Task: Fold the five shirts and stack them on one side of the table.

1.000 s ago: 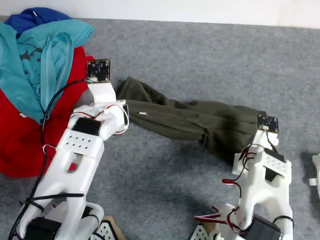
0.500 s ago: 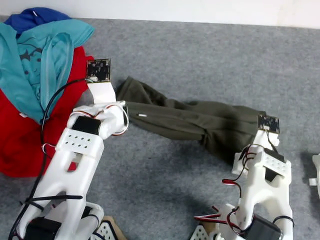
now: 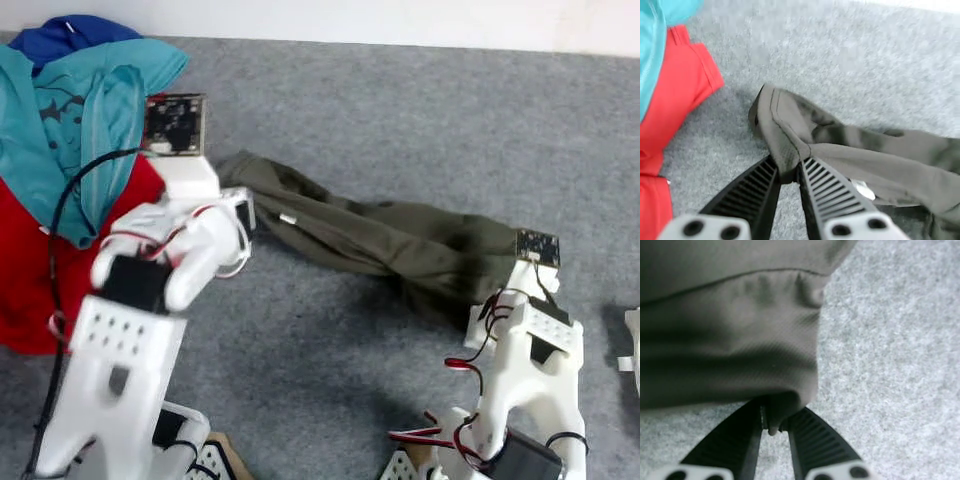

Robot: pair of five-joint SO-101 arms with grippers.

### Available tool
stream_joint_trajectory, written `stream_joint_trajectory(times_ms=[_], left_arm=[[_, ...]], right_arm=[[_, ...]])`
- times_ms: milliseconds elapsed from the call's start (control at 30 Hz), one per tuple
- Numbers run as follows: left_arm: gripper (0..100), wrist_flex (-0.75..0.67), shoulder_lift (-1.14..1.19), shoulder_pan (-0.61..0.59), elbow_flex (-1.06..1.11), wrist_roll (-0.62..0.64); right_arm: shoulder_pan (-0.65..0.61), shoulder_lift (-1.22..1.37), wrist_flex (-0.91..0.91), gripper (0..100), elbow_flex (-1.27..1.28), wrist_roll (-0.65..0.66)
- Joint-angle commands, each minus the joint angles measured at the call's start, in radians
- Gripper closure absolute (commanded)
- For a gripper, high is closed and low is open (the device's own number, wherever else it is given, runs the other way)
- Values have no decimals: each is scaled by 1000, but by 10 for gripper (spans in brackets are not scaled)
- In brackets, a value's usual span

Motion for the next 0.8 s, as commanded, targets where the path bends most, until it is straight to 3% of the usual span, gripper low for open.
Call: stream_joint_trajectory(times_ms=[0, 167, 333, 667, 767], left_arm=[[995, 0, -96, -68, -56, 6], [995, -5, -108, -182, -56, 6], [995, 2, -110, -202, -128, 8], [995, 38, -120, -200, -406, 0], [995, 31, -159, -200, -432, 0]], right_arm=[[73, -61, 58, 991, -124, -14], [168, -188, 283, 991, -374, -12], [191, -286, 455, 991, -578, -11], [182, -570, 527, 991, -819, -18], [189, -661, 484, 991, -840, -97]])
